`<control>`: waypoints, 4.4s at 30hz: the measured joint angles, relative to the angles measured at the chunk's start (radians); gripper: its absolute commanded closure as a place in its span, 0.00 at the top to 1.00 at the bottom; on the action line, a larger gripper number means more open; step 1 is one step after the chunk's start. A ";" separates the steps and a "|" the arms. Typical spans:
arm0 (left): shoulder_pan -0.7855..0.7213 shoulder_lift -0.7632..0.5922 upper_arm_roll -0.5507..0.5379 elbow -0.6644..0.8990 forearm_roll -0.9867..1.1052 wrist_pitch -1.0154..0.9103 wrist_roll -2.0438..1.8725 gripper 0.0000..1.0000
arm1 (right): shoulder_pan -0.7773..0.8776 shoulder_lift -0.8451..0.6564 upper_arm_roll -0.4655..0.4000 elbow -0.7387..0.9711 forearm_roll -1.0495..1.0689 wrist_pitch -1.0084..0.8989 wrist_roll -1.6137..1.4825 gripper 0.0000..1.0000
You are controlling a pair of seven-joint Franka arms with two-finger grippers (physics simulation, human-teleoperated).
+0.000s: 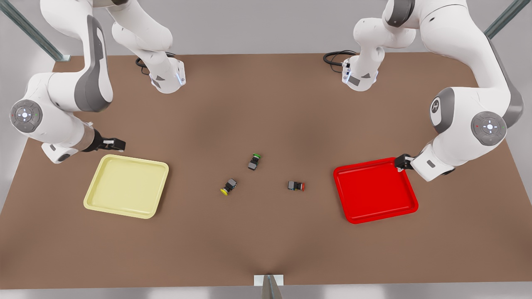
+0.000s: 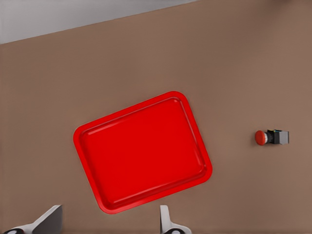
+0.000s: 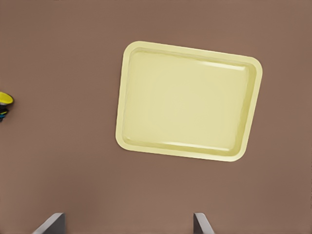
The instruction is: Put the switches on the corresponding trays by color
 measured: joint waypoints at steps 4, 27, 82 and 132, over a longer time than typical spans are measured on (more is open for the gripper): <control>0.000 0.018 -0.002 0.000 0.001 -0.007 -0.152 1.00 | 0.042 0.055 -0.004 0.058 -0.004 -0.002 0.016 1.00; -0.439 0.300 0.002 -0.338 -0.208 0.723 -1.761 1.00 | 0.540 0.545 -0.028 0.379 -0.011 0.145 1.140 1.00; -0.472 0.442 0.008 -0.265 -0.205 0.731 -1.830 0.56 | 0.597 0.668 -0.061 0.023 0.026 0.814 1.166 1.00; -0.328 0.300 0.366 -0.567 -0.326 0.662 -1.012 1.00 | 0.596 0.673 -0.061 0.025 0.055 0.815 1.167 0.55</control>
